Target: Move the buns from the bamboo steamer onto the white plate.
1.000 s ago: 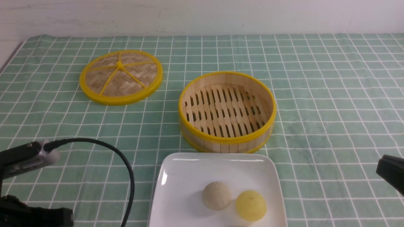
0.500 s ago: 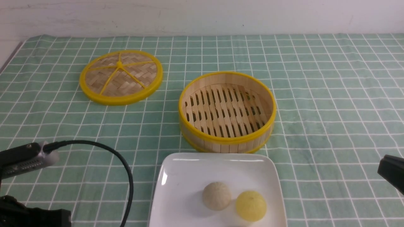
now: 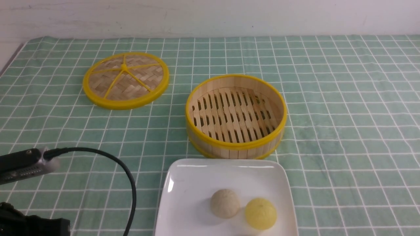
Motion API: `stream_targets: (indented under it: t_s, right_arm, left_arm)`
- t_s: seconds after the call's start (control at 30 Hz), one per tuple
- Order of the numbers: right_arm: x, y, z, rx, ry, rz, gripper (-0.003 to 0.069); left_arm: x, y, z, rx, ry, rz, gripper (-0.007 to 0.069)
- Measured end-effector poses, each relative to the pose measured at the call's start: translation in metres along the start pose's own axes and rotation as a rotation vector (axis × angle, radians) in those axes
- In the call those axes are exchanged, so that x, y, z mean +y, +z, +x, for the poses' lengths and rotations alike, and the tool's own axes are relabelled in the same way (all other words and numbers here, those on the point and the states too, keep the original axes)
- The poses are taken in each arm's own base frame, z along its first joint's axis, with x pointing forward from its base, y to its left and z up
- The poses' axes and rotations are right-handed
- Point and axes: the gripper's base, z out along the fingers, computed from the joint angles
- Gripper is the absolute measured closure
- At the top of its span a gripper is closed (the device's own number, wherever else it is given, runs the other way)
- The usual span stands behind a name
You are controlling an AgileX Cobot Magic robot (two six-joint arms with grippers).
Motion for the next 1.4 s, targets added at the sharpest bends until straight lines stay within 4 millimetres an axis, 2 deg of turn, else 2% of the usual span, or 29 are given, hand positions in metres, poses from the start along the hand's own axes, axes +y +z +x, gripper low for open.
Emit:
stream_targets:
  t_s: [0.13,0.47,1.1,1.23,1.3,1.4]
  right_arm:
    - [-0.001,0.0,0.015,0.057,-0.012,0.019,0.0636]
    - [-0.003,-0.002,0.038,0.116,-0.019,0.073,0.0622]
    - [-0.006,-0.003,0.04,0.15,-0.01,0.121,0.0596]
    - [-0.006,-0.003,0.04,0.151,-0.01,0.121,0.0591]
    - [-0.006,-0.003,0.04,0.151,-0.01,0.121,0.0587]
    - [-0.006,-0.003,0.04,0.151,-0.01,0.121,0.0582]
  left_arm:
    - [0.002,0.0,0.0,-0.003,0.017,-0.022,0.0468]
    - [0.002,0.0,0.0,-0.004,0.019,-0.026,0.0466]
    - [0.002,-0.001,-0.001,-0.022,0.025,-0.025,0.0468]
    - [0.003,-0.007,0.003,-0.04,0.031,-0.025,0.0506]
    - [0.005,-0.016,0.009,-0.076,0.046,-0.033,0.0582]
    - [0.008,-0.03,0.019,-0.131,0.064,-0.043,0.062]
